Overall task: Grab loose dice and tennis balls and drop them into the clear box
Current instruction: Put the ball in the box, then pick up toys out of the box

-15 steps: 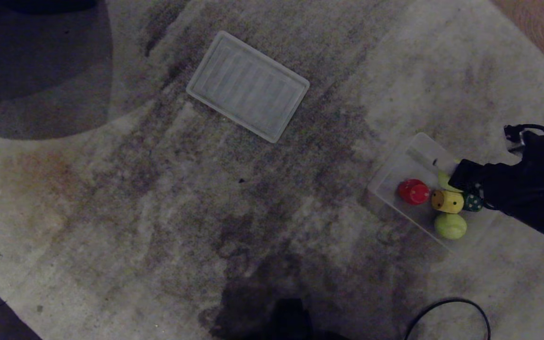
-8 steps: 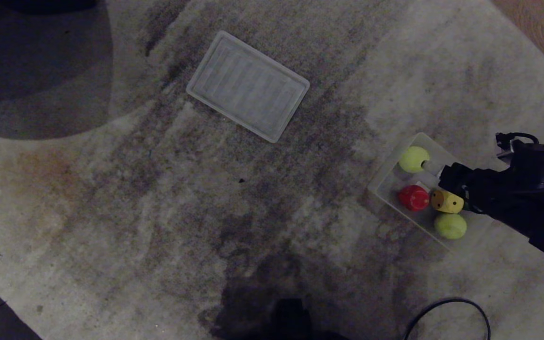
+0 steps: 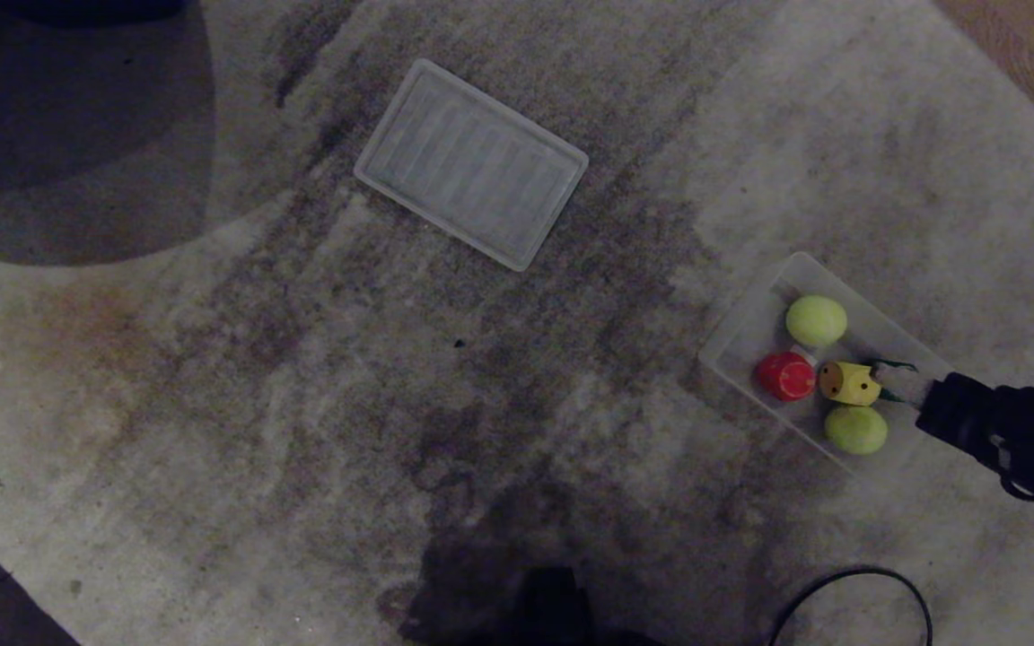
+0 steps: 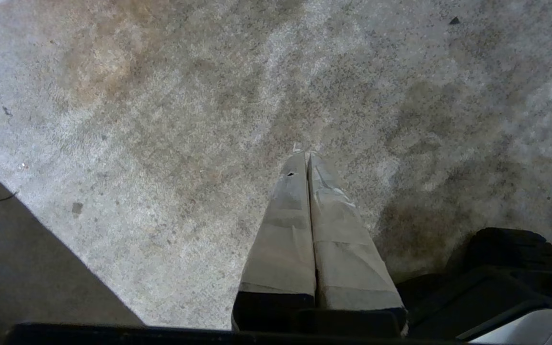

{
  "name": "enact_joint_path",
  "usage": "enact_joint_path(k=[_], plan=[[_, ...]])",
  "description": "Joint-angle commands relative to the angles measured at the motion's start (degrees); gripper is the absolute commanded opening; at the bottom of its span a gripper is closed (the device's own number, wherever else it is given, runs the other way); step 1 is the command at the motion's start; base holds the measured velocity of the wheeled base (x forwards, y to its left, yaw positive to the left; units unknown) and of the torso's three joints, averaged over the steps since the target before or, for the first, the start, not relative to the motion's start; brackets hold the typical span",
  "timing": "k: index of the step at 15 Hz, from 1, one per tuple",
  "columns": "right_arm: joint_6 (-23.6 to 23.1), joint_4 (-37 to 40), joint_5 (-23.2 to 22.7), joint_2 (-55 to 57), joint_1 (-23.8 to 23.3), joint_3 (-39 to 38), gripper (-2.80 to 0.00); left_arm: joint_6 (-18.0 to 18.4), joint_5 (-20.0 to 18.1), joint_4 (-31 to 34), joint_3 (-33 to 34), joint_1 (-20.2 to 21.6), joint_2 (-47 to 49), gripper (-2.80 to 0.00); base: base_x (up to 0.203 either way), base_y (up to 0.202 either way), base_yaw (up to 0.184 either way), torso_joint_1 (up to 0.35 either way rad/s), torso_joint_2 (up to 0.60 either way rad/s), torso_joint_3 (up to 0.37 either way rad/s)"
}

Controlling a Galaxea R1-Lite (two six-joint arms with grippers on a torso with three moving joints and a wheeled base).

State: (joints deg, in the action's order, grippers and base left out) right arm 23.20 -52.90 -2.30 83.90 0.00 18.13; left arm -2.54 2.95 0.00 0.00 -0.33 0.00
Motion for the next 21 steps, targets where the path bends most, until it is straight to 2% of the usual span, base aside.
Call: enact_joint_path(k=[1, 6, 9, 11, 14, 17, 21], plan=[[-1.94, 2.39, -0.16, -12.32, 1.99, -7.27, -2.8, -0.1, 0.04, 0.0, 0.09, -0.02, 0.09, -2.8, 0.0, 0.0, 0.0, 0.0, 0.0, 0.0], [-8.01, 24.67, 0.09, -36.45, 4.11, -13.55, -2.8, -0.09, 0.04, 0.0, 0.09, -0.02, 0.09, -2.8, 0.0, 0.0, 0.0, 0.0, 0.0, 0.0], [-13.1, 39.2, 0.26, -52.6, 3.37, -16.14, -2.8, -0.1, 0.04, 0.0, 0.09, -0.02, 0.09, -2.8, 0.0, 0.0, 0.0, 0.0, 0.0, 0.0], [-15.61, 46.19, 1.78, -61.84, 2.25, -17.09, -2.8, -0.1, 0.04, 0.0, 0.09, -0.02, 0.09, -2.8, 0.0, 0.0, 0.0, 0.0, 0.0, 0.0], [-18.06, 51.1, 3.09, -73.34, 0.63, -17.89, -2.8, -0.01, 0.04, 0.0, 0.09, -0.02, 0.09, -2.8, 0.0, 0.0, 0.0, 0.0, 0.0, 0.0], [-18.88, 52.32, 3.29, -82.95, 0.43, -18.05, -2.8, -0.06, 0.04, 0.0, 0.09, -0.02, 0.09, -2.8, 0.0, 0.0, 0.0, 0.0, 0.0, 0.0], [-19.16, 52.63, 3.27, -83.81, 0.53, -18.05, -2.8, -0.1, 0.04, 0.0, 0.09, -0.02, 0.09, -2.8, 0.0, 0.0, 0.0, 0.0, 0.0, 0.0]])
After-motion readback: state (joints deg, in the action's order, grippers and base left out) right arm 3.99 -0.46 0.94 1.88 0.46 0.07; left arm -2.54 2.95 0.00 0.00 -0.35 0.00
